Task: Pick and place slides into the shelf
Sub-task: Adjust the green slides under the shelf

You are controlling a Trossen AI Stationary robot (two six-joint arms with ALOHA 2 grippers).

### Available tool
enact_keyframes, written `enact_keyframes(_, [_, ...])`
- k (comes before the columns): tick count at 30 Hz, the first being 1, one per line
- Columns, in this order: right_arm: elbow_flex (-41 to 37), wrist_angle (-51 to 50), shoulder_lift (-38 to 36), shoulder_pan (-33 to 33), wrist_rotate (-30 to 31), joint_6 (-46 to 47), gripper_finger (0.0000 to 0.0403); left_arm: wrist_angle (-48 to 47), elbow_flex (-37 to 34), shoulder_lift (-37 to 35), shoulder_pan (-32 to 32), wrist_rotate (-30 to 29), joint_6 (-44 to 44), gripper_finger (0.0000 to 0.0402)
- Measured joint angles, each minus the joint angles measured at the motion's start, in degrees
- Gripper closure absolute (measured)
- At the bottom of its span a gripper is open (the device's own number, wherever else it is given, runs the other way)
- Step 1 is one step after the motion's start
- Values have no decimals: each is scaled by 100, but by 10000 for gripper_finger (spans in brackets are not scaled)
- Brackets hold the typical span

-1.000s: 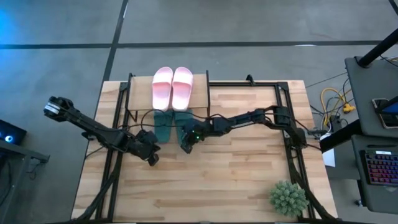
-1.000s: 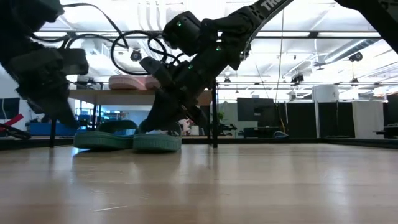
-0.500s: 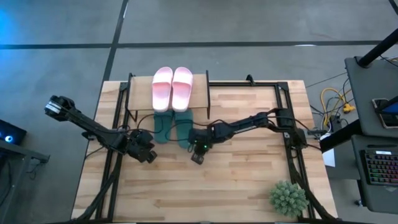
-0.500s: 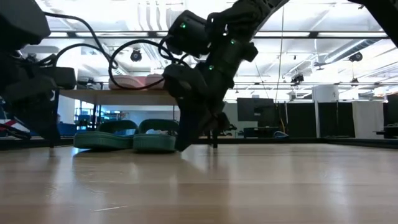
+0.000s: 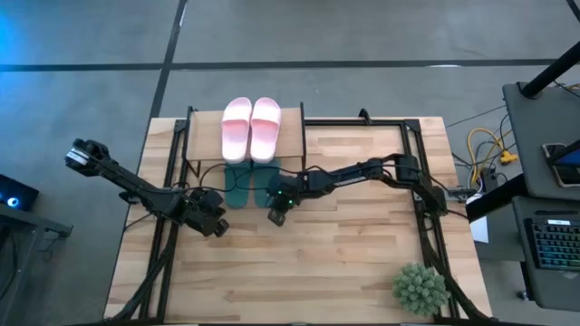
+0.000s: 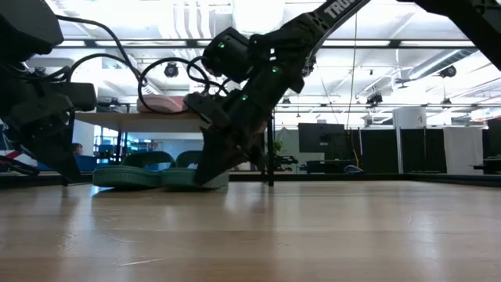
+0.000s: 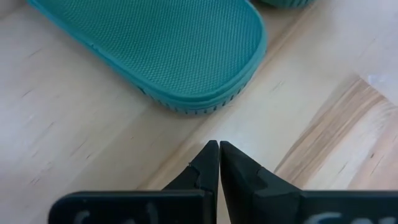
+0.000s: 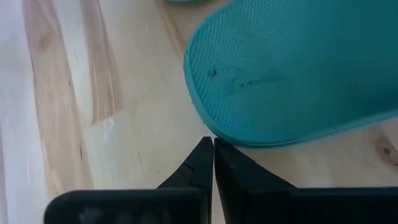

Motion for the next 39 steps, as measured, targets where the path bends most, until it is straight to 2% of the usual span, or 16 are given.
enact_keyframes(8, [215,-64,227,-16,3,48,394,126,0,15,7,-72,9,402])
enact_keyframes(14, [239,-82,42,110,276,62,394,511,0,67,5,-98,360,402])
enact_keyframes(22, [224,-75,-20,187,302,177,394,921,-135,612,111,-365,398,402])
enact_keyframes(29, [224,-82,-20,257,436,275,394,2700,-582,1101,598,-457,865,402])
enact_keyframes(34, [224,-126,-20,345,441,461,394,2818,-601,1327,1185,-531,977,402])
enact_keyframes(39, [224,-341,-20,452,504,478,394,2766,-603,1401,1501,-632,988,402])
